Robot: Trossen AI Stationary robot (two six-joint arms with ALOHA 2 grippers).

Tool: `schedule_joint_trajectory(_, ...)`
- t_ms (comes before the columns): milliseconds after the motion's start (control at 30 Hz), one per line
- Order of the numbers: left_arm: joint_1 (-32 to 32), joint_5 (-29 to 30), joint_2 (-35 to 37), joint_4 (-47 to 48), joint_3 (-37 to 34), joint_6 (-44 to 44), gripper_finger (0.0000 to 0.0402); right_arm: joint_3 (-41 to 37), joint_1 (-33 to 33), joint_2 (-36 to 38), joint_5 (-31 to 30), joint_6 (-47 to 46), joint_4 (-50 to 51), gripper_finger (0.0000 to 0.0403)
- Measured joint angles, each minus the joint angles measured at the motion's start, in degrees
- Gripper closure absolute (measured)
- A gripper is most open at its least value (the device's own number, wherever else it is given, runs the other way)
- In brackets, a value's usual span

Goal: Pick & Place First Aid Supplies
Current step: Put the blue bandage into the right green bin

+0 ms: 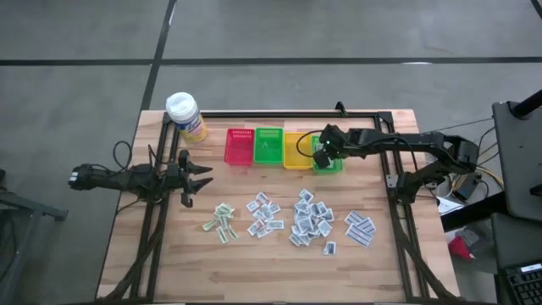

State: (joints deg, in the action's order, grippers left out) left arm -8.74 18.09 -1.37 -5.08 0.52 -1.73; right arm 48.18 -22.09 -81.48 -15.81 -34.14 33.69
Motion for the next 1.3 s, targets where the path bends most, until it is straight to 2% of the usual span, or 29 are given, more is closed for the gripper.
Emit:
schedule_joint_trajectory(367,0.0,0.0,0.0,0.0,0.0,0.0,0.0243,0.0,0.0,-4.8,0.5,0.3,0.0,0.0394)
schedule_joint_trajectory(633,0.0,0.0,0.0,0.0,0.0,0.0,0.0243,0.0,0.0,-4.8,-0.2,1.6,-0.1,0.0392)
schedule_joint_trajectory(1033,0.0,0.0,0.0,0.0,0.0,0.0,0.0243,0.0,0.0,-4.0,-0.6,3.1,0.0,0.0305)
schedule_joint_trajectory(1300,0.0,0.0,0.0,0.0,0.0,0.0,0.0243,0.0,0.2,4.7,5.5,-0.6,3.1,0.0291)
